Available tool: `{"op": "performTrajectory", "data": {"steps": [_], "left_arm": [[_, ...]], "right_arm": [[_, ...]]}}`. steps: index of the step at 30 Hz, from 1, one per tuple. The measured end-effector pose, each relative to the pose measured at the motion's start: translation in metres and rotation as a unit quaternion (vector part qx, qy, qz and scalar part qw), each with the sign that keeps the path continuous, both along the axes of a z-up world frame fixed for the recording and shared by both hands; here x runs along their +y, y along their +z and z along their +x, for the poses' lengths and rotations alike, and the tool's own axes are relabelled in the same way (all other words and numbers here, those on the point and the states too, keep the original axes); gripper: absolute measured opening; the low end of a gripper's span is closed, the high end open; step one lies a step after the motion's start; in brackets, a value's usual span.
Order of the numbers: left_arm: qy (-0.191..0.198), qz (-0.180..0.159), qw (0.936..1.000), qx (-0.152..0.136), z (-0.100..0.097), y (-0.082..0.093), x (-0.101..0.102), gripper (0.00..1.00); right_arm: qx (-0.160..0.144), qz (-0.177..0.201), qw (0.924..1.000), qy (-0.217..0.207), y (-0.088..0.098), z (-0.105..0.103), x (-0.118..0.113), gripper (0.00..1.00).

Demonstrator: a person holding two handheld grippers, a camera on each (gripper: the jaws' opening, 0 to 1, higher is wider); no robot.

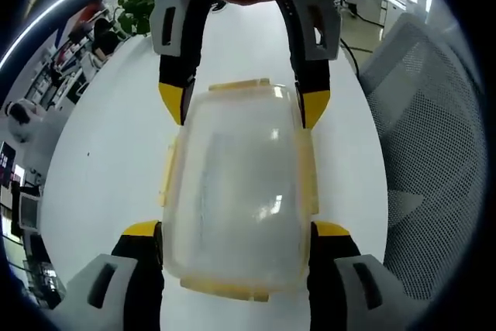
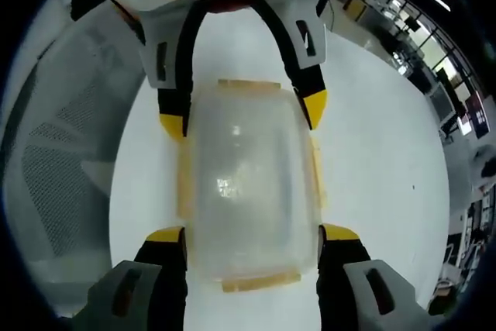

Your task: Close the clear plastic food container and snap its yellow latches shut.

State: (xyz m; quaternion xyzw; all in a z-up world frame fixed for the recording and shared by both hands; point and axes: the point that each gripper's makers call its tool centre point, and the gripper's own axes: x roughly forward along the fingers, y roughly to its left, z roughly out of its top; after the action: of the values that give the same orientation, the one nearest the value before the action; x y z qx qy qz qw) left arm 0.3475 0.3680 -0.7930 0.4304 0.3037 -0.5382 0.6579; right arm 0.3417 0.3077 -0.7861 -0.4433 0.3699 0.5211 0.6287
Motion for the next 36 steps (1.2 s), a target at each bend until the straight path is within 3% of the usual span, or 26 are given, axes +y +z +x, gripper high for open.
{"op": "performTrajectory", "data": {"steps": [15,36], "left_arm": [[0.001,-0.003,1.0,-0.002,0.001,-0.001,0.0,0.77],[0.0,-0.002,1.0,-0.006,0.026,0.0,0.001,0.78]], "right_arm": [[-0.001,0.002,1.0,0.001,0.0,0.001,0.001,0.68],[-0.006,0.015,0.9998,-0.008,0.001,0.025,0.004,0.68]]}}
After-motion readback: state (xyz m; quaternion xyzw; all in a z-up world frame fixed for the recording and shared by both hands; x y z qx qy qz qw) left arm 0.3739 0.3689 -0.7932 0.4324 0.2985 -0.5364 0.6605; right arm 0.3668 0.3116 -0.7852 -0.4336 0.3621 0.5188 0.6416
